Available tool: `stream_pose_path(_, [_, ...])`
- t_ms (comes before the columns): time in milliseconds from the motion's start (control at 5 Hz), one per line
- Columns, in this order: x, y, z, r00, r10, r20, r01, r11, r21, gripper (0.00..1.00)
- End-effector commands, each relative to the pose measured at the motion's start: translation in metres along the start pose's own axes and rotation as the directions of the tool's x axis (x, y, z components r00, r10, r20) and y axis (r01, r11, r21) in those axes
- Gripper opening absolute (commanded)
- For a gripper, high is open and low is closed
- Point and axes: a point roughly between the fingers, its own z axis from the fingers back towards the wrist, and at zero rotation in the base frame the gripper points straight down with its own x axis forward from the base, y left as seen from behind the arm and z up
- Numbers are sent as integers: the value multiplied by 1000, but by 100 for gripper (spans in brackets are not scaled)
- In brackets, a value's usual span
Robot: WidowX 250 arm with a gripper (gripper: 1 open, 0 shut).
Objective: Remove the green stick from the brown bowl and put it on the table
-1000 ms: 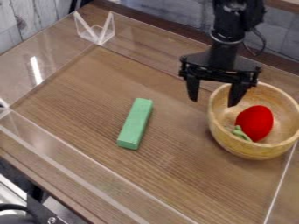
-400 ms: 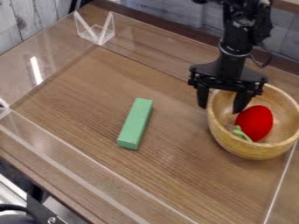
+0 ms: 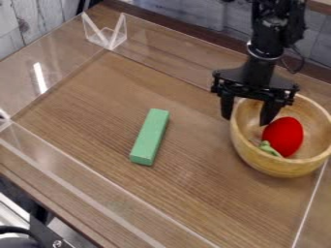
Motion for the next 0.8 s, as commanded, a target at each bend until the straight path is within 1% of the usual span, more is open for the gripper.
stream_pose_path(0, [7,-9,23,994,76,73,-73,996,-45,100])
stream_pose_path(200, [8,-8,22,996,50,72,-46,997,-56,0])
stream_pose_path(400, [9,-7,18,997,21,70,-17,998,-61,0])
stream_pose_path(600, [12,-8,23,998,-10,68,15,998,-67,0])
